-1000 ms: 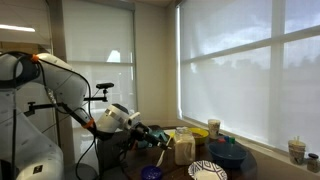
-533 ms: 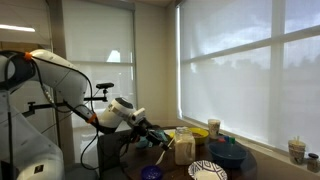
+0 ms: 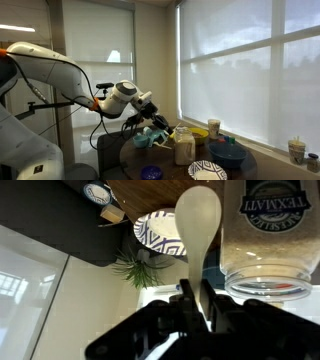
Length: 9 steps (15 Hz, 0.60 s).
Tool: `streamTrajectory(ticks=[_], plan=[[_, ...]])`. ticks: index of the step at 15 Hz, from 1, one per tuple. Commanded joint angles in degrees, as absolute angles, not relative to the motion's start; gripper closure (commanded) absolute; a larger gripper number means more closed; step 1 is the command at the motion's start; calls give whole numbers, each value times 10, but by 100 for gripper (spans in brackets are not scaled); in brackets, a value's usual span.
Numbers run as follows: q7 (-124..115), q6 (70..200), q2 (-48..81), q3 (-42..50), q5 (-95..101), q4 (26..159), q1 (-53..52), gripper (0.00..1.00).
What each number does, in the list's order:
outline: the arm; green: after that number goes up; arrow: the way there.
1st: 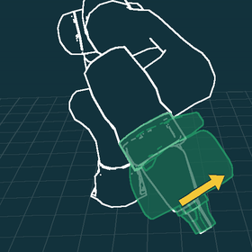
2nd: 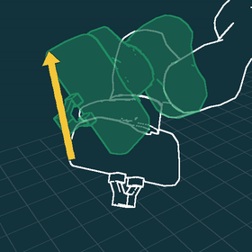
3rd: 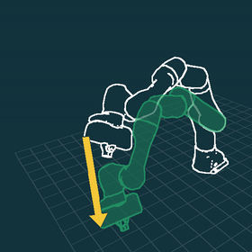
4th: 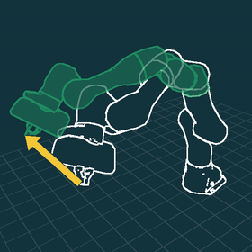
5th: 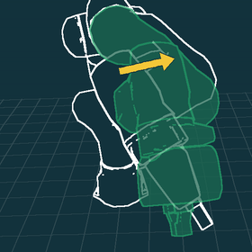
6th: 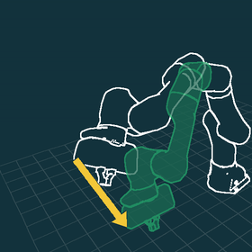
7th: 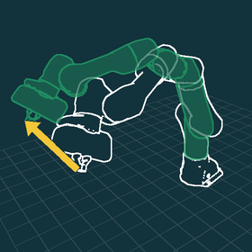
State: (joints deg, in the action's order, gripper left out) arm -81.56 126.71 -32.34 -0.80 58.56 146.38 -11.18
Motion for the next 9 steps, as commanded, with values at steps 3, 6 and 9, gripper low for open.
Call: streamTrajectory(ticks=[3,6,9], plan=[[-827,1273,-313,-34,547,1443,-82,97],[-844,1265,-295,-39,496,1395,-61,97],[-860,1267,-273,-48,479,1345,-32,97]])
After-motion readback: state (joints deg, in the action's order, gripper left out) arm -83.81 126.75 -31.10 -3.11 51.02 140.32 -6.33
